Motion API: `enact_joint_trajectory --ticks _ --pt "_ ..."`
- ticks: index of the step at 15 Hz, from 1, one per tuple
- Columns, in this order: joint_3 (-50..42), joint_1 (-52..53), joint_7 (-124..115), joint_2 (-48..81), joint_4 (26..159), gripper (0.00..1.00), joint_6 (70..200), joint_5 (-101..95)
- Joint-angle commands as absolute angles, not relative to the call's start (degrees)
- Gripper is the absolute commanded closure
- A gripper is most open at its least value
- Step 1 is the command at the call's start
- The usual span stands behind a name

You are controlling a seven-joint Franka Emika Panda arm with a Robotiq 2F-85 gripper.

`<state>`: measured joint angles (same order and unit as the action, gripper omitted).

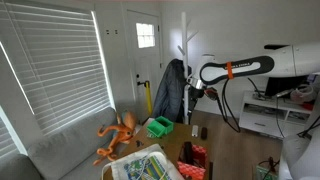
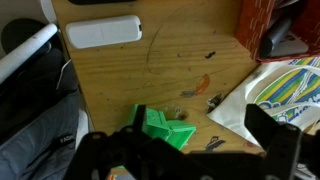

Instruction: Pick up the white remote controller and move it to the left of the table

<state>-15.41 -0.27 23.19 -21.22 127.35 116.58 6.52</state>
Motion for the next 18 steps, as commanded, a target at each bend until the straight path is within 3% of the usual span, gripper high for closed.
enact_joint_trajectory --ticks 1,8,18 --pt "-14.3 -1.6 23.6 -21.1 127.2 0.0 116.4 7.0" --pt "-10.8 -6.2 5.9 -19.6 126.1 0.0 115.3 2.1" --pt "-8.3 -12.4 -21.7 -16.0 134.3 0.0 116.2 -2.9"
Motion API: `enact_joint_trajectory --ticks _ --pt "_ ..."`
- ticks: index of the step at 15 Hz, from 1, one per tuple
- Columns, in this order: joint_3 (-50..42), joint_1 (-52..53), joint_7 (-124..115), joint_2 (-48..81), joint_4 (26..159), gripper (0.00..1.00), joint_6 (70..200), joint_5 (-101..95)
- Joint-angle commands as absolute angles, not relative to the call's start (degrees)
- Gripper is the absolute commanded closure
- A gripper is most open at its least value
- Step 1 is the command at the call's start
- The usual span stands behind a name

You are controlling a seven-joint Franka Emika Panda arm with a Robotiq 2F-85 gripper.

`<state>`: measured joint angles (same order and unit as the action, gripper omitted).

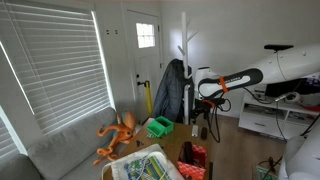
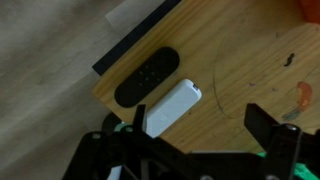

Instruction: Pick up the white remote controller and move it to the left of the table

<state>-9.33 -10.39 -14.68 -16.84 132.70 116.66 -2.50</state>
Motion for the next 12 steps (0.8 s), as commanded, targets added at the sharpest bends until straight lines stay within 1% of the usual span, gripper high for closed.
enact_joint_trajectory --ticks 1,5,7,12 --pt "-8.8 -11.4 -16.9 -16.5 133.3 0.0 116.5 -2.3" --pt "-8.7 -11.5 -17.3 -16.0 133.5 0.0 116.5 -2.4" --pt "-7.1 -12.5 -25.7 -13.9 133.4 0.0 120.1 -4.7" --pt "-6.7 -12.5 -36.6 -9.1 134.1 0.0 128.6 -4.6"
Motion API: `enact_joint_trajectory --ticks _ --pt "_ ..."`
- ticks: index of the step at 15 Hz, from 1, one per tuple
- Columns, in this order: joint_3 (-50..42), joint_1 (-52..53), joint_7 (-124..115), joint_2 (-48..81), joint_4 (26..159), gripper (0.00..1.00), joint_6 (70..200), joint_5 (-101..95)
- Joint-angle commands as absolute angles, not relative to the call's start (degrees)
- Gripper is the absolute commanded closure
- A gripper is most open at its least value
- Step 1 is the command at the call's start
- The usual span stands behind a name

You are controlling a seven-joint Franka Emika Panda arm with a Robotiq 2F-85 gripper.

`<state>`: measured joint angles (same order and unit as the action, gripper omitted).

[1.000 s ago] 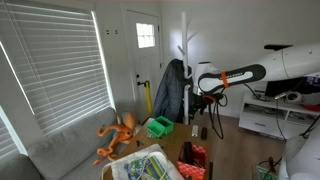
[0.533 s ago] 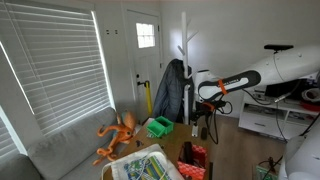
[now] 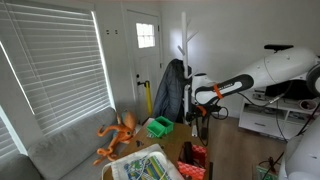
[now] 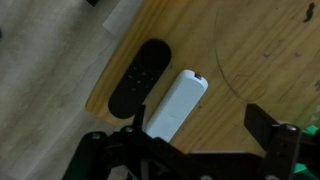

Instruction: Pick up the white remote controller and move it to the left of the table

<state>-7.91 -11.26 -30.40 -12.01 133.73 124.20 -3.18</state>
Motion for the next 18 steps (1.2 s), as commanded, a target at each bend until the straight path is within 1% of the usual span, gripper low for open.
enact_joint_trajectory --ticks 1,6,7,9,10,12,13,14,15,16,18 --pt "-6.8 -12.3 -37.9 -8.2 134.2 0.0 129.8 -4.4" --pt "-7.8 -12.0 -42.0 -7.4 136.2 0.0 132.4 -4.3" --pt "-8.0 -12.0 -42.4 -7.4 136.4 0.02 132.7 -4.0" --pt "-8.2 -11.9 -43.4 -7.6 137.0 0.08 133.1 -4.1" --pt "-8.2 -11.9 -43.7 -7.6 137.2 0.15 133.2 -4.1" --pt "-8.2 -11.8 -44.1 -7.1 137.6 0.19 134.1 -4.1" --pt "-8.2 -11.8 -44.3 -6.9 137.8 0.25 134.7 -4.1" --pt "-8.2 -11.8 -44.4 -6.7 138.0 0.22 135.2 -3.9" --pt "-8.2 -11.7 -44.4 -6.6 138.0 0.24 135.7 -3.8" --pt "-8.1 -11.7 -44.4 -6.4 138.0 0.23 136.2 -3.9" --pt "-8.0 -11.6 -44.4 -6.3 138.1 0.23 137.2 -3.9"
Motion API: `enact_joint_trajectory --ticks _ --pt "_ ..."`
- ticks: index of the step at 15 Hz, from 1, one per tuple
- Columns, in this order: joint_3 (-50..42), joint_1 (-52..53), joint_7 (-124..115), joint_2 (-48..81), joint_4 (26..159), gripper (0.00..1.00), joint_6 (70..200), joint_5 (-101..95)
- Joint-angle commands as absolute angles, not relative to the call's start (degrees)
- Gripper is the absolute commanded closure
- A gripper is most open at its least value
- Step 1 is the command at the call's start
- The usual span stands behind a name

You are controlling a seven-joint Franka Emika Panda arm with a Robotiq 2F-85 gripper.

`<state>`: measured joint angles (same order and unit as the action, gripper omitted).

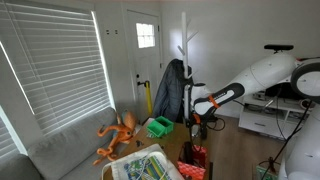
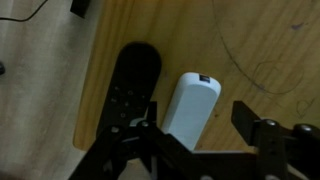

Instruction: Pick up the white remote controller and move it to the left of the table

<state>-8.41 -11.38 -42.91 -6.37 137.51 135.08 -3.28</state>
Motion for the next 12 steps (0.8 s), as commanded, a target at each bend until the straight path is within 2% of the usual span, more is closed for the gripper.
enact_joint_trajectory --ticks 1,6,10,11,12 --pt "-8.0 -11.6 -44.4 -6.2 138.2 0.24 137.4 -3.9" --pt "-8.0 -11.5 -44.2 -5.6 138.5 0.29 137.5 -3.9" --pt "-8.1 -11.5 -44.2 -4.8 138.7 0.28 137.4 -3.8" --pt "-8.2 -11.5 -44.2 -4.6 138.7 0.52 137.4 -3.8" --pt "-8.2 -11.4 -44.3 -4.5 138.7 0.52 137.4 -4.0"
